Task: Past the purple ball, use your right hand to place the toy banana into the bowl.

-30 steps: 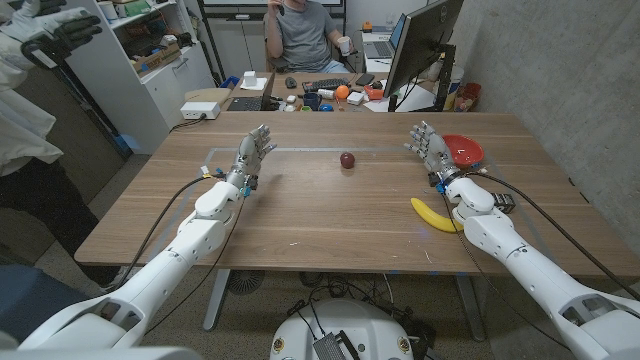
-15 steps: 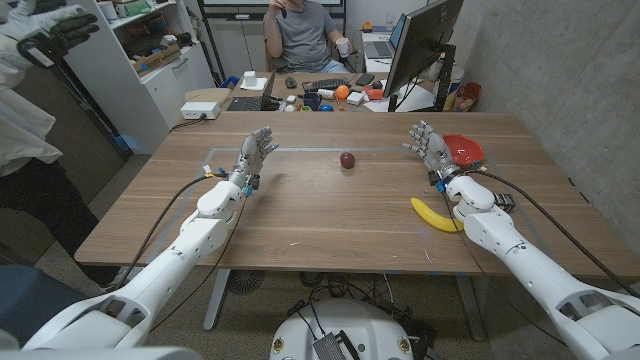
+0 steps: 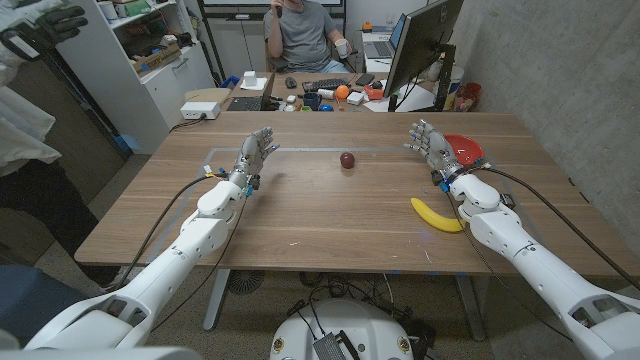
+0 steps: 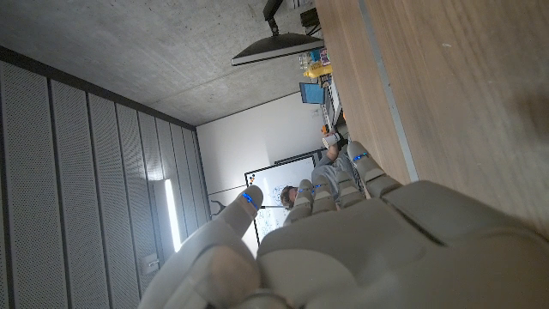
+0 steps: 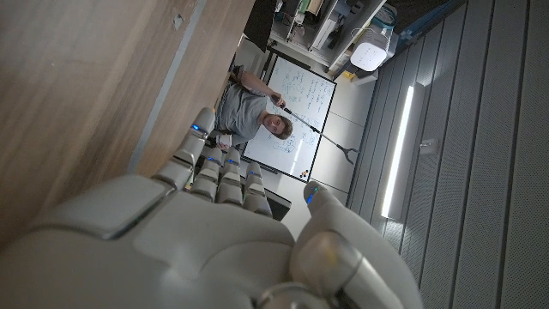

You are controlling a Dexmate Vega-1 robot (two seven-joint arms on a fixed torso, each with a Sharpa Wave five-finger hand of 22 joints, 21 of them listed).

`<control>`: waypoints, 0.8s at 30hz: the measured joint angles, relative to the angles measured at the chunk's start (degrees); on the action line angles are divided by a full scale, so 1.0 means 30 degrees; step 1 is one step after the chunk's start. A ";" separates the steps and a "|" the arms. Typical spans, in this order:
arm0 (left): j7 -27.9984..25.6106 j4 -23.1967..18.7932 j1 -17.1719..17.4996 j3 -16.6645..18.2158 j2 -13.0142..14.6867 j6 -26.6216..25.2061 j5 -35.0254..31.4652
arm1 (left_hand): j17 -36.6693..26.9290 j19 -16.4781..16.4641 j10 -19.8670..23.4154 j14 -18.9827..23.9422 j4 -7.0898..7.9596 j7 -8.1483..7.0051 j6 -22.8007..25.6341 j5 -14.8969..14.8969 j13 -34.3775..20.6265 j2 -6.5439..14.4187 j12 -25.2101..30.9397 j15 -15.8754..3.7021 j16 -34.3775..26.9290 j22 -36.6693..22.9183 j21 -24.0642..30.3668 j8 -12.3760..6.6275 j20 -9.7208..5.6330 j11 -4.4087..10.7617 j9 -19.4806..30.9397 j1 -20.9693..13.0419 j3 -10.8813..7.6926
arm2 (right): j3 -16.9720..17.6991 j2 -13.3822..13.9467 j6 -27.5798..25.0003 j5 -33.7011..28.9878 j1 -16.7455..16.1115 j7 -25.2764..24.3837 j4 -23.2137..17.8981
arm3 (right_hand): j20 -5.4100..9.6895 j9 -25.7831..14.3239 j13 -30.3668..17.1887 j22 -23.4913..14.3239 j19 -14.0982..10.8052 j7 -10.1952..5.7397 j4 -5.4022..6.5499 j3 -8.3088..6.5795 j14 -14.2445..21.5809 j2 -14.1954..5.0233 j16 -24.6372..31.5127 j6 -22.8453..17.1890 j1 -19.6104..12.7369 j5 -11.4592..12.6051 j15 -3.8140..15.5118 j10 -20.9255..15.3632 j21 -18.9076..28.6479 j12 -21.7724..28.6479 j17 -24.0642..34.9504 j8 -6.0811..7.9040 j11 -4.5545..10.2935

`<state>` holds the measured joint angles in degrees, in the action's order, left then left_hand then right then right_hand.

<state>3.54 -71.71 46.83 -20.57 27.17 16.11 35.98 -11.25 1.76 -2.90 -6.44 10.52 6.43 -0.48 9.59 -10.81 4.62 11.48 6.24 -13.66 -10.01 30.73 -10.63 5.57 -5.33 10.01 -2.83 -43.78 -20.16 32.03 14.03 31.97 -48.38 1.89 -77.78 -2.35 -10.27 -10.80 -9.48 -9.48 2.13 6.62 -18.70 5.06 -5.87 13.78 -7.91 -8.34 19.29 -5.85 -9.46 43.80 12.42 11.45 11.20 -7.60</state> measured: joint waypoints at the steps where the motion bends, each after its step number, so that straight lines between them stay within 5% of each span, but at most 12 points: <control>1: 0.0008 0.0014 -0.0006 0.0001 -0.0004 -0.0001 -0.0001 | 0.0016 0.0000 0.0000 0.0000 0.0000 -0.0031 0.0032 0.0000 0.0000 0.0000 0.0000 0.0000 0.0000 0.0000 0.0000 0.0000 0.0000 0.0000 0.0000 0.0000 0.0000 | 0.0002 0.0053 -0.0088 -0.0181 -0.0027 -0.0120 -0.0083 | -0.0071 0.0000 0.0000 0.0000 -0.0071 -0.0067 -0.0019 -0.0019 0.0164 -0.0057 0.0000 -0.0066 -0.0053 0.0000 -0.0021 -0.0066 0.0000 0.0000 0.0000 0.0035 -0.0063; 24: 0.0556 0.0539 -0.0324 -0.0016 -0.0150 -0.0011 -0.0030 | 0.0020 -0.0067 0.0220 0.0001 -0.0001 0.0072 0.0336 0.0000 0.0055 0.0000 0.0005 -0.0001 0.0001 0.0002 -0.0079 0.0000 0.0066 -0.0075 -0.0002 0.0000 0.0001 | 0.0770 0.3348 -0.1308 -0.4034 -0.1880 -0.2623 -0.5463 | -0.0241 0.0002 0.0003 0.0002 -0.0237 -0.0166 -0.0423 -0.0261 0.0506 -0.0047 -0.0010 -0.0579 -0.0565 -0.0008 -0.0092 -0.0575 -0.0338 -0.0001 -0.0088 0.0035 -0.0031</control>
<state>5.21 -70.09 45.86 -20.61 26.72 16.07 35.89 -11.19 1.56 -2.24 -6.43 10.51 6.65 0.53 9.59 -10.65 4.62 11.49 6.24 -13.65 -10.00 30.49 -10.63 5.76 -5.56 10.01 -2.83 -43.77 -17.85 42.07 10.11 19.87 -54.02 -5.98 -94.17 -3.07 -10.26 -10.79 -9.48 -10.19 1.64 5.35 -19.48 6.58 -6.01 13.75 -9.65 -10.04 19.27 -6.12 -11.18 42.79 12.42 11.18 11.31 -7.70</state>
